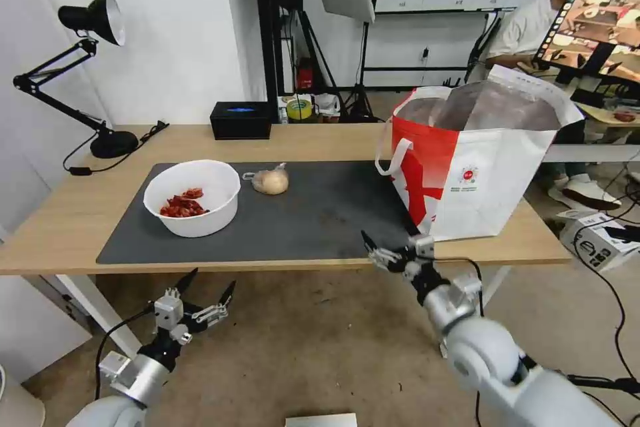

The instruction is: Pick up the trash from the table and place it into the takeout bag.

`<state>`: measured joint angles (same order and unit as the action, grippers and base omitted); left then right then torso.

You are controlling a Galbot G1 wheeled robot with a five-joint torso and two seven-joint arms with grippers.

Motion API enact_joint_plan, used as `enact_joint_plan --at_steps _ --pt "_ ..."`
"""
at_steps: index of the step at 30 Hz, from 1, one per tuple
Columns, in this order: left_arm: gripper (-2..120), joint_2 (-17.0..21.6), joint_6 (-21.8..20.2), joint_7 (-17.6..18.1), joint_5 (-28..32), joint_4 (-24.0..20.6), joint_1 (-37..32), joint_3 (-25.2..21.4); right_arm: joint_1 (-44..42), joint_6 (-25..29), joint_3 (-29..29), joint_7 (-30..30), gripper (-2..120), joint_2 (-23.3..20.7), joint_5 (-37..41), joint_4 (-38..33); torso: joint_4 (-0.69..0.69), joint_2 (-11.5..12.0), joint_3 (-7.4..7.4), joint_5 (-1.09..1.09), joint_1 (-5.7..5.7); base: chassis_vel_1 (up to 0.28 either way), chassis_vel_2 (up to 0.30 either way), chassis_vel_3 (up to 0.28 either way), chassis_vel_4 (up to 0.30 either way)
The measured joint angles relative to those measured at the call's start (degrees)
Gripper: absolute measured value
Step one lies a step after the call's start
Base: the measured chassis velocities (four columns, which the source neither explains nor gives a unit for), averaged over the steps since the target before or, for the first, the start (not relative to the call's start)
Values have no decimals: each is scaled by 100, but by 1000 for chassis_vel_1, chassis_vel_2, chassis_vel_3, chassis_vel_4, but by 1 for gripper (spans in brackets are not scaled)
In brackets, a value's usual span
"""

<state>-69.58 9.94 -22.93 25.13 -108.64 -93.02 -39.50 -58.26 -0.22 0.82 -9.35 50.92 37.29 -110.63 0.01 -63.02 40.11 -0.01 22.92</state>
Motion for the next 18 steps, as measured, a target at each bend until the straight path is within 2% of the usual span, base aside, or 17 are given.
enact_joint_plan --at_steps 3,5,9,13,18 --pt "100 3 -1 2 1 20 21 2 386 -16 277 26 100 48 73 168 0 0 0 1 0 0 0 0 0" --pt "100 4 -2 7 2 53 51 2 979 -26 735 42 100 194 203 524 0 0 0 0 0 0 0 0 0" --pt "100 3 -3 9 3 74 59 -10 1506 -27 1076 58 100 385 289 923 -1 0 0 0 0 0 0 0 0" --pt "100 37 -3 8 23 129 64 -84 2740 -30 1718 120 100 1020 456 2026 0 0 0 0 1 0 0 0 0" --pt "100 67 -3 7 93 133 71 -134 3270 -237 1959 84 100 1443 635 2522 0 0 0 -1 0 0 0 0 0"
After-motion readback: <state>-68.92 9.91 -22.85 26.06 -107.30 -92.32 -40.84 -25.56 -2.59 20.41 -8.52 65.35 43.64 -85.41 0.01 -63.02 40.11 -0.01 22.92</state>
